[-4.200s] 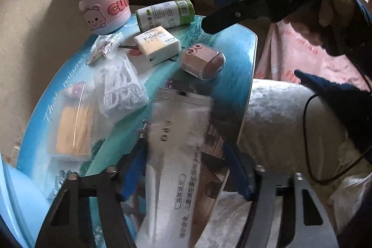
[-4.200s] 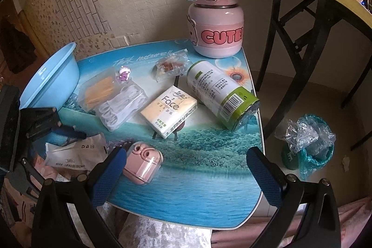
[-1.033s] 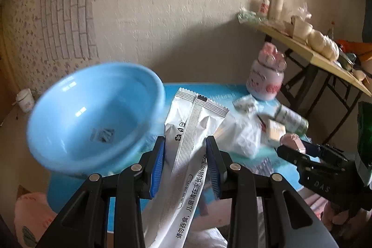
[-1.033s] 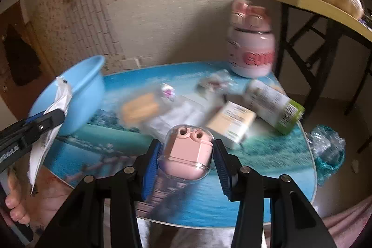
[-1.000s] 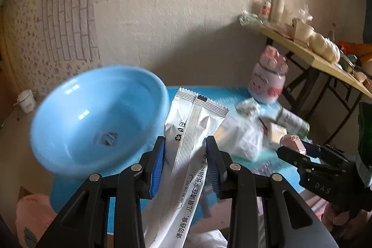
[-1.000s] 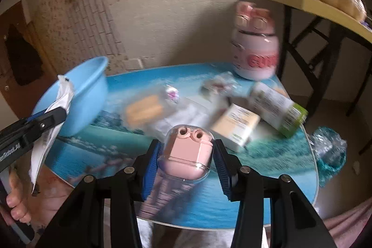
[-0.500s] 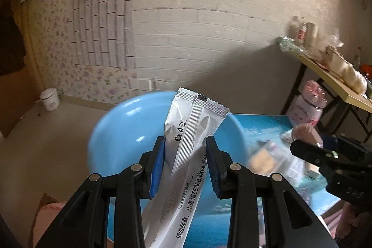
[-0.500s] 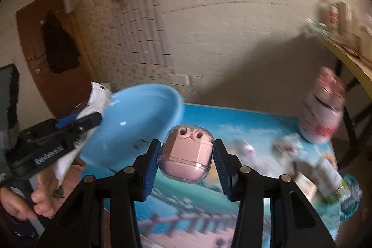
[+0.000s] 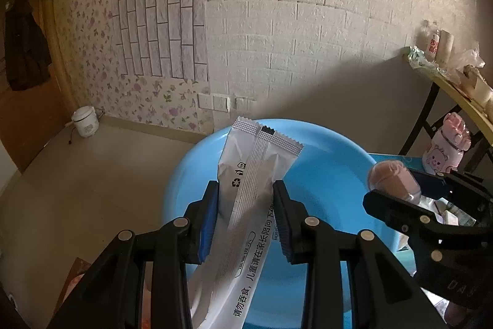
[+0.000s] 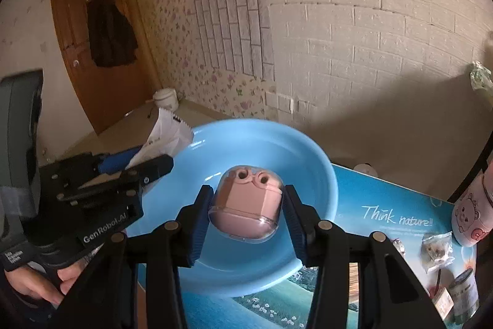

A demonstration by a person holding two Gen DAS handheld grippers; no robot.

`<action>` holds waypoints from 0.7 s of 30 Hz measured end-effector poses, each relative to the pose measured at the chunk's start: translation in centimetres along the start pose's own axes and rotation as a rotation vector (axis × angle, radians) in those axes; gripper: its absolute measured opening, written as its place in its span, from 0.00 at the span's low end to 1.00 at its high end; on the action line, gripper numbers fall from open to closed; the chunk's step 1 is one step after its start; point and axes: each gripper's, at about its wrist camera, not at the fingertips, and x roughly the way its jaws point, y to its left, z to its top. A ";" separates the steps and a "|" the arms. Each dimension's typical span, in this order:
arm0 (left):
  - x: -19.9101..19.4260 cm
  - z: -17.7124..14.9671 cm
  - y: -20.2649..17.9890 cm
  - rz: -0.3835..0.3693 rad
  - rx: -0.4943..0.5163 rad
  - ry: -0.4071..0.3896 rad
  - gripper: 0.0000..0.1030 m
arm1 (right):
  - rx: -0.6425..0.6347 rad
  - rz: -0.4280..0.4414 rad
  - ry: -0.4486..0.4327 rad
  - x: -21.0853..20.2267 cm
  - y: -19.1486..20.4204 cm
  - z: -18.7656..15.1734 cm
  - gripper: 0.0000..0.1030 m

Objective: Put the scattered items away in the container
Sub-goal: 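Carry the packet and pink case over the blue basin with both grippers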

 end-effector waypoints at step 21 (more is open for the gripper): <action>3.3 -0.1 0.2 0.008 0.040 0.023 0.32 | 0.003 -0.017 0.048 2.7 -0.2 -0.5 0.46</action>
